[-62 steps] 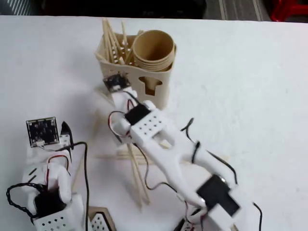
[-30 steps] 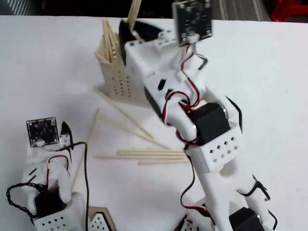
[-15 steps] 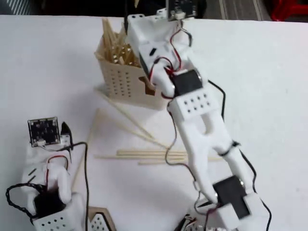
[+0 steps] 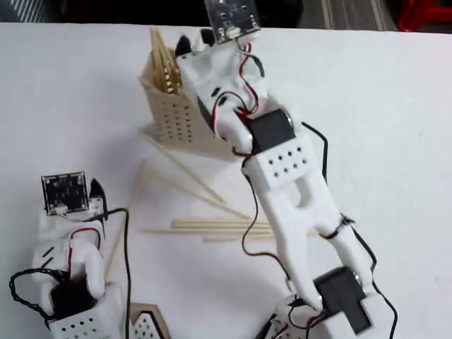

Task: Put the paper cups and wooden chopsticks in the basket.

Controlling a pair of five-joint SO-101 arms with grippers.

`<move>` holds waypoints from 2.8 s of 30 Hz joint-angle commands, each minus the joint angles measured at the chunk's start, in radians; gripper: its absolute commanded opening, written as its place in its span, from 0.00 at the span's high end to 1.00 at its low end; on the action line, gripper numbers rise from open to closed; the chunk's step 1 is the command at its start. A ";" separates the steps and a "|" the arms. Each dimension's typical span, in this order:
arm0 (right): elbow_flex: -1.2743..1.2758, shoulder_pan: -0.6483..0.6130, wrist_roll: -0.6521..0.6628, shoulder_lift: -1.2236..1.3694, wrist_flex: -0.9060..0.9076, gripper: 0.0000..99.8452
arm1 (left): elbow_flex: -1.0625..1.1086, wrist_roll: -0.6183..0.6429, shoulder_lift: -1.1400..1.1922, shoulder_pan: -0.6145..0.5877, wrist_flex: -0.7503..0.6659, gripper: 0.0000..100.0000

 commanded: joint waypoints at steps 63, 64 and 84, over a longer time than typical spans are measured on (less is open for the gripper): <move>1.071 -0.028 0.672 -0.021 0.124 0.82 | 0.014 -0.014 -0.010 -0.001 -0.018 0.82; 1.069 -0.028 0.672 -0.021 0.124 0.85 | 0.017 -0.014 -0.010 -0.001 -0.029 0.82; 1.065 0.035 0.603 -0.249 0.133 0.98 | 0.017 -0.014 -0.010 -0.001 -0.031 0.82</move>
